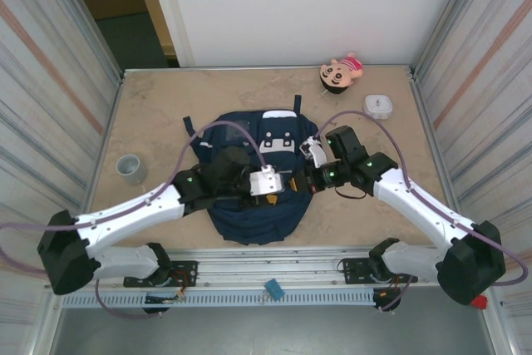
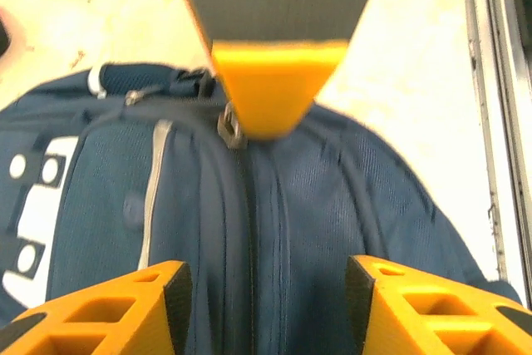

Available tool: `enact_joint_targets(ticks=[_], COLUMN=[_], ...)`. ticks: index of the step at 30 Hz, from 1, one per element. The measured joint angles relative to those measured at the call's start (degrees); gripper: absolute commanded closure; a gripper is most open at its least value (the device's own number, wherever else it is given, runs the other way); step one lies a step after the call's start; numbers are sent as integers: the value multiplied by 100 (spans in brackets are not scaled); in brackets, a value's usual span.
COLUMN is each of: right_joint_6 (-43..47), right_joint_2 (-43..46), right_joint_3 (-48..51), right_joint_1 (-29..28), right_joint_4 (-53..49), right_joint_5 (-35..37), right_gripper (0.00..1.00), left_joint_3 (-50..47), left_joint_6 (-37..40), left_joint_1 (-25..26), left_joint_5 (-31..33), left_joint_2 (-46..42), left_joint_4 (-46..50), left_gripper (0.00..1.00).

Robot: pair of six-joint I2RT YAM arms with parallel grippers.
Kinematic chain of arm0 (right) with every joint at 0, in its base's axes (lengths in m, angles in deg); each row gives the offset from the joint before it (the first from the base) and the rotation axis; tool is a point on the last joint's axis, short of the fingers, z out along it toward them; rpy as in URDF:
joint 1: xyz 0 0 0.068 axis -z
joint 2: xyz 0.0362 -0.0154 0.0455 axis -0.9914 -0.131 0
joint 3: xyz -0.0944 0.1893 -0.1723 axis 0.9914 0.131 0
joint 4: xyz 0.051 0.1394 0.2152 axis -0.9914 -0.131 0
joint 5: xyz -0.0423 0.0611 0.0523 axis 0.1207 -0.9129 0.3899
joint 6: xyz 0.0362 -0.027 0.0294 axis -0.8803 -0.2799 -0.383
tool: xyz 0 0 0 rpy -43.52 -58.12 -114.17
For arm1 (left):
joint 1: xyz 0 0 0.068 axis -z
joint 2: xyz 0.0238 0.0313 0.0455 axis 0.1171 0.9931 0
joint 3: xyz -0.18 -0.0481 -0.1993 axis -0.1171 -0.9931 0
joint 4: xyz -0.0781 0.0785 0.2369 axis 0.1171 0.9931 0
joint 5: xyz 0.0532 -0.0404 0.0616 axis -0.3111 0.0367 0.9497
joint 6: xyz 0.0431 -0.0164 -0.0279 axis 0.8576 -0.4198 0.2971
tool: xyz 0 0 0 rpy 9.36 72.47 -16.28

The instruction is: Pack books, pencil case, and school supplies into a backpack

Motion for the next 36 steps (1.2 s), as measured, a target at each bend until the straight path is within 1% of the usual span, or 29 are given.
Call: enact_joint_targets(ticks=[3, 4, 6, 9, 14, 17, 21, 27, 31, 32, 33, 34, 35, 36], right_joint_6=[0, 0, 0, 0, 4, 39, 37, -101, -188, -214, -251, -269, -293, -308], right_joint_2=[0, 0, 0, 2, -2, -70, -404, -994, -1224, -1261, -1276, -1274, -1259, -1241], right_joint_3=[0, 0, 0, 2, 37, 42, 39, -31, -55, -55, -55, -55, -59, -70], right_joint_1=[-50, -52, -35, 170, 813, 1047, 1294, 1360, 1360, 1360, 1360, 1360, 1386, 1458], right_joint_4=[0, -9, -55, -92, -42, -9, 92, 306, 448, 474, 472, 472, 476, 514], right_joint_5=[2, 2, 20, -44, -426, -684, -931, -1270, -1338, -1357, -1362, -1311, -1121, -835], right_gripper=[100, 100, 100, 100, 100, 100, 100, 100, 100, 91, 74, 60, 52, 47], left_joint_3=[181, 199, 219, 225, 83, -39, -133, -188, -197, -197, -197, -197, -197, -197], left_joint_6=[-20, -2, 0, 46, 68, 155, 267, 367, 407, 404, 400, 387, 341, 240], left_joint_1=[79, 76, 66, 72, 66, 66, 17, -111, -173, -179, -184, -184, -181, -149], left_joint_5=[42, 90, 157, 225, 229, 155, -57, -243, -275, -271, -273, -275, -282, -317], left_joint_2=[393, 490, 584, 577, 398, 238, 177, 192, 264, 282, 295, 302, 293, 258], left_joint_4=[-214, -271, -330, -369, -614, -734, -787, -774, -769, -769, -769, -761, -730, -684], left_gripper=[72, 83, 100, 100, 100, 100, 100, 100, 100, 98, 86, 75, 62, 48])
